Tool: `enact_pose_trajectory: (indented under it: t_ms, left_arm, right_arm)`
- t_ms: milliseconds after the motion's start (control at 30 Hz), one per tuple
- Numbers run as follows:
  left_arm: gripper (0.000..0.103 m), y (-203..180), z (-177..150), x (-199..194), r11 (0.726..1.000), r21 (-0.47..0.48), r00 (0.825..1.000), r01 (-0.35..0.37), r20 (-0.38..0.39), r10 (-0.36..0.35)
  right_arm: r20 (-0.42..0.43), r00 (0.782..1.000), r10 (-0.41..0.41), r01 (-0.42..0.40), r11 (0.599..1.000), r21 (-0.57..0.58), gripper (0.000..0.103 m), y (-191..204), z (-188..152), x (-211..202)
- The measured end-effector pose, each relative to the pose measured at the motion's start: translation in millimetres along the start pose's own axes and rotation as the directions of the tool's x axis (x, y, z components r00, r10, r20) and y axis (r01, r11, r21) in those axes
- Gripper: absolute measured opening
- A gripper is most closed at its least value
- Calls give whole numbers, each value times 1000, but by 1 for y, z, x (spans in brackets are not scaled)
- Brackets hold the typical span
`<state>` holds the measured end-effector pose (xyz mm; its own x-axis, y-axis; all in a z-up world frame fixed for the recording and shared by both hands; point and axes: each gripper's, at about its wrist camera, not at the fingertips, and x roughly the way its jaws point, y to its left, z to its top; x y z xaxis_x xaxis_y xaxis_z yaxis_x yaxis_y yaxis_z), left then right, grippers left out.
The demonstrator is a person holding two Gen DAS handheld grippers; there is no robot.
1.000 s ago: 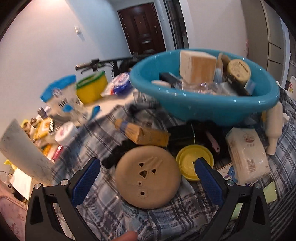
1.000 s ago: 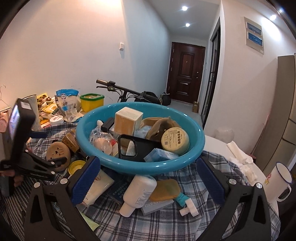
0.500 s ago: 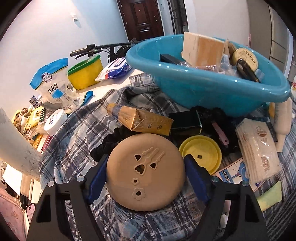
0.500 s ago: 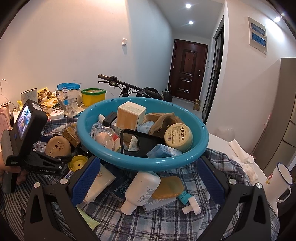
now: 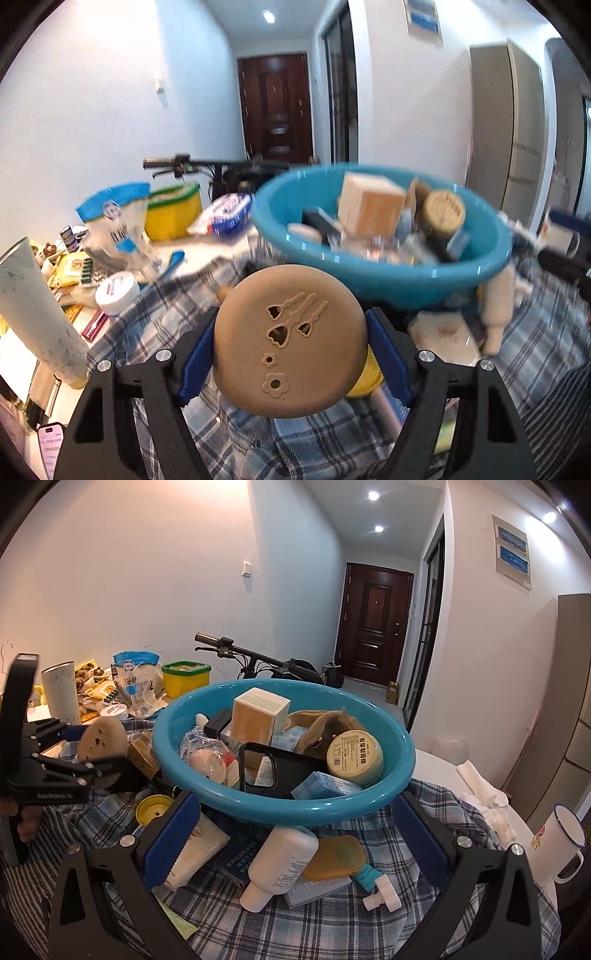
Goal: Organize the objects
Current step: 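Grasp the white lotion bottle with the right tool and lift it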
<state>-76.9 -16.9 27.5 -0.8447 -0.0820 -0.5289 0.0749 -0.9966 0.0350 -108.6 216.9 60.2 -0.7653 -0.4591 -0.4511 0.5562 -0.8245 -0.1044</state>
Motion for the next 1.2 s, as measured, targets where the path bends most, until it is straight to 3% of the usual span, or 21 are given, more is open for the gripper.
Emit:
enact_pose_trajectory:
  t_ms: [100, 200, 267, 533, 667, 733, 800, 867, 967, 1200]
  left_arm:
    - [79, 10, 5, -16, 997, -70, 995, 11, 97, -4]
    - [79, 16, 8, -31, 995, -99, 982, 12, 190, 7]
    - [79, 15, 9, -38, 996, -87, 974, 8, 228, 12]
    - [80, -3, 8, -38, 1000, -4, 972, 14, 236, -12]
    - [80, -8, 7, -38, 1000, 18, 970, 18, 241, -21]
    - [80, -9, 6, -38, 1000, 18, 970, 21, 243, -25]
    - [80, -8, 6, -38, 1000, 14, 970, 25, 242, -28]
    - [80, -6, 6, -37, 1000, 4, 971, 31, 239, -31]
    - [80, -2, 6, -34, 999, -16, 973, 39, 228, -34]
    - [80, 8, 7, -29, 996, -61, 977, 62, 207, -49]
  right_arm:
    - [3, 999, 38, -38, 999, 32, 103, -4, 0, 1]
    - [-47, 989, 140, -136, 988, 79, 103, -7, -3, 11]
    - [-86, 988, 131, -126, 990, 67, 103, -4, -7, 18]
    - [-263, 961, 90, -60, 991, 119, 103, -14, -26, 54]
    - [-289, 949, 127, -82, 983, 162, 103, -19, -32, 68]
    - [-277, 951, 137, -91, 981, 173, 95, -21, -32, 69]
    - [-270, 949, 165, -118, 976, 181, 75, -21, -33, 70]
    - [-281, 942, 184, -136, 974, 183, 70, -20, -34, 73]
    - [-279, 940, 194, -147, 973, 179, 46, -19, -35, 74]
    - [-240, 949, 206, -170, 972, 162, 42, -19, -32, 62]
